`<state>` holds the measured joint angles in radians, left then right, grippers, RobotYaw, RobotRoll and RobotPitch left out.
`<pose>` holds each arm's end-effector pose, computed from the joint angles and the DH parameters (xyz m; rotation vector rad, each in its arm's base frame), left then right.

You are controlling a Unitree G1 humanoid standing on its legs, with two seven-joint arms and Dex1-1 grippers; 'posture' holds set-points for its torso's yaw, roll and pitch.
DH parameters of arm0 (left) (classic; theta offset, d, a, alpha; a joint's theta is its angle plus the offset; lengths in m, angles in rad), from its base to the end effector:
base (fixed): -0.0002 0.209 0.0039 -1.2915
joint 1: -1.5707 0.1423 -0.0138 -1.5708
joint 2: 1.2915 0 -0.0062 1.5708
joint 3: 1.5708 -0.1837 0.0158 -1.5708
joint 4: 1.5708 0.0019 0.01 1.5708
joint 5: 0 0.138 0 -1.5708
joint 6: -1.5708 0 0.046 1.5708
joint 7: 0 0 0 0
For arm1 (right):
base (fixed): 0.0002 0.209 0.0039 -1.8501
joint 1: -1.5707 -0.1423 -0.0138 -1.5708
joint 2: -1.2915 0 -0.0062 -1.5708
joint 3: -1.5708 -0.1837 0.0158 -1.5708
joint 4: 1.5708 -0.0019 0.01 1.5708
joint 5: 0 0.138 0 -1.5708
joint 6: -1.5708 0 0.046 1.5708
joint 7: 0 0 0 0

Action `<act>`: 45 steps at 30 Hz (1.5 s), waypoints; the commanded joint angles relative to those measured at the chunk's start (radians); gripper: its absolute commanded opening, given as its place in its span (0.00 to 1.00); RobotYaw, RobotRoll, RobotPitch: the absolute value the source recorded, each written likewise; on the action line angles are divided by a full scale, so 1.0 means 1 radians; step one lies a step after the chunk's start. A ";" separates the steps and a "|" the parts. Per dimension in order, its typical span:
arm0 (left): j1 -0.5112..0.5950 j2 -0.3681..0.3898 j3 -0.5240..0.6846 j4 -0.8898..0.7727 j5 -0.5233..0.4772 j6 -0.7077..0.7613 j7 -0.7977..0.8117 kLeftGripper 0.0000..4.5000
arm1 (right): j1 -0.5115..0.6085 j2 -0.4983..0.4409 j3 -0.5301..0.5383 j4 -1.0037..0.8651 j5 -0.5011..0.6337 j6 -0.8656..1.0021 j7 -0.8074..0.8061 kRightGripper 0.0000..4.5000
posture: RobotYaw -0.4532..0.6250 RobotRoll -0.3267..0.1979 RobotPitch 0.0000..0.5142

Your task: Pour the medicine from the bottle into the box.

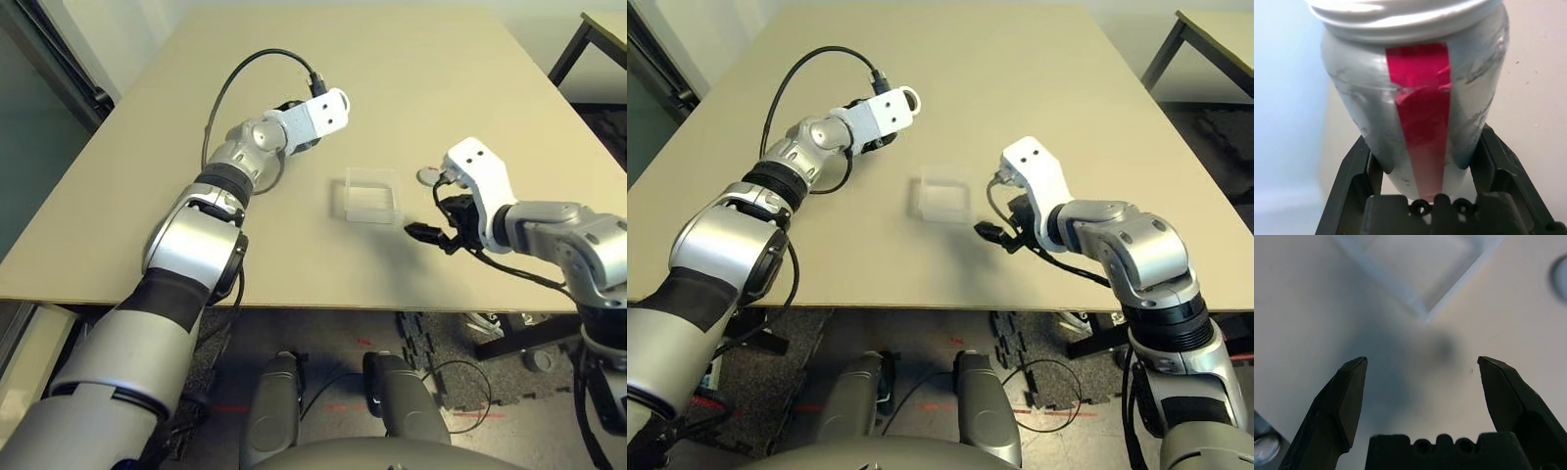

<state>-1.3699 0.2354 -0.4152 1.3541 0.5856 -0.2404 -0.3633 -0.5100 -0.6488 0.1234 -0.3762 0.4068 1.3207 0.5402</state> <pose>0.3808 0.1104 0.2117 1.2827 -0.0262 -0.5948 0.2448 -0.1930 0.1790 -0.2864 0.6410 0.6516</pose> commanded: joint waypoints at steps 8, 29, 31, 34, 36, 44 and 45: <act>-0.075 -0.028 -0.381 0.034 0.382 -0.104 0.168 0.60 | -0.058 0.044 0.094 0.133 -0.035 -0.108 0.015 1.00 | 0.33 0.62 0.24; -0.100 -0.070 -0.476 0.046 0.467 -0.135 0.275 0.60 | -0.086 0.101 0.102 0.238 -0.088 -0.200 0.016 1.00 | 0.33 0.62 0.21; -0.104 -0.068 -0.467 0.045 0.461 -0.126 0.274 0.60 | -0.085 0.102 0.102 0.241 -0.088 -0.203 0.017 1.00 | 0.33 0.62 0.21; -0.107 -0.064 -0.476 0.045 0.476 -0.122 0.285 0.60 | -0.087 0.103 0.104 0.250 -0.091 -0.210 0.020 1.00 | 0.34 0.62 0.21; -0.103 -0.063 -0.438 0.045 0.440 -0.124 0.264 0.60 | -0.093 0.104 0.106 0.260 -0.094 -0.217 0.022 1.00 | 0.34 0.62 0.21; -0.032 -0.102 0.156 0.033 -0.124 0.103 -0.002 0.60 | -0.101 0.115 0.103 0.286 -0.103 -0.242 0.031 1.00 | 0.35 0.62 0.19; -0.023 -0.104 0.214 0.029 -0.175 0.133 -0.010 0.60 | -0.100 0.114 0.103 0.288 -0.105 -0.245 0.034 1.00 | 0.35 0.62 0.19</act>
<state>-1.4168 0.1333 -0.2888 1.3857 0.5154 -0.1747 -0.3437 -0.6094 -0.5344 0.2239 -0.0976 0.3107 1.0858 0.5664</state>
